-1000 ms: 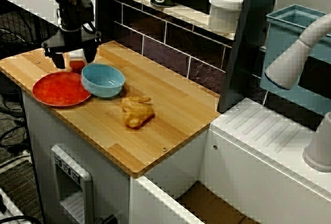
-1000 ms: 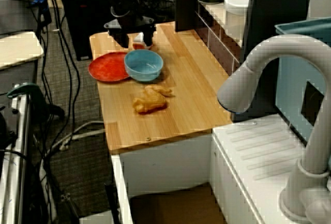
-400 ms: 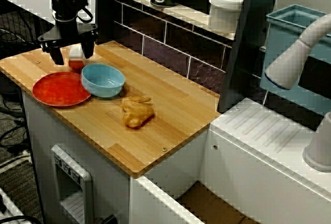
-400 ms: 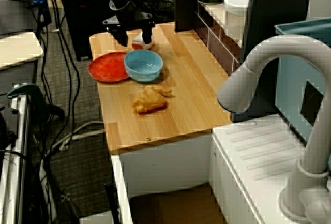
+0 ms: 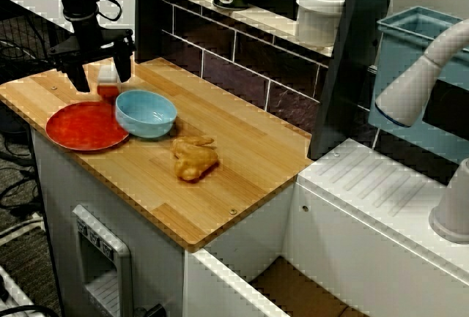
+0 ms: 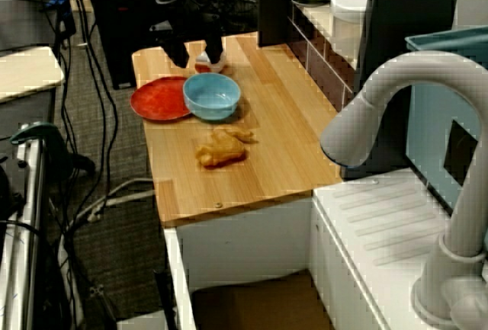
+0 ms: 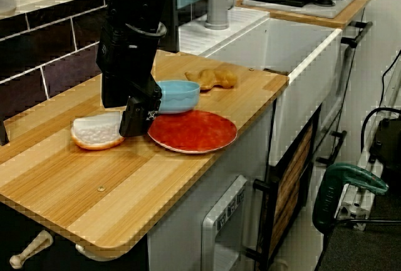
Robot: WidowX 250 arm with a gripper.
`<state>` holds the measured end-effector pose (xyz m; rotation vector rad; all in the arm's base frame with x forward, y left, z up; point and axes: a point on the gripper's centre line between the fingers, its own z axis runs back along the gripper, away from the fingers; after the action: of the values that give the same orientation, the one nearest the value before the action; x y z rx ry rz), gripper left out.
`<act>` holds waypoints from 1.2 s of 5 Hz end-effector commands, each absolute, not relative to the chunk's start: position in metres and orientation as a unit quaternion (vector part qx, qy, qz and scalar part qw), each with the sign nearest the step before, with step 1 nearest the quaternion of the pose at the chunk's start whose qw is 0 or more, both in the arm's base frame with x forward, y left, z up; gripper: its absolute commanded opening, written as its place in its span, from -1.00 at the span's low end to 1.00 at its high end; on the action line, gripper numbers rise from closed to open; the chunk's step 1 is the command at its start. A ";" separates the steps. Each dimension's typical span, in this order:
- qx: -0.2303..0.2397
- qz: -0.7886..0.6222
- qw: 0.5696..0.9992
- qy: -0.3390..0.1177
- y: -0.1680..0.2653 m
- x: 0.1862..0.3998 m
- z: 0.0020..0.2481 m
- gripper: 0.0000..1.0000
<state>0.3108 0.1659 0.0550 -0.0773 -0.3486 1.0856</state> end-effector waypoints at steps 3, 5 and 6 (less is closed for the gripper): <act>-0.071 0.437 0.875 -0.197 0.154 0.303 0.092 1.00; -0.092 0.402 0.892 -0.184 0.131 0.293 0.096 1.00; -0.095 0.388 0.898 -0.181 0.122 0.291 0.093 1.00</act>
<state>0.2879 0.1194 0.0709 -0.2064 -0.3057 0.8206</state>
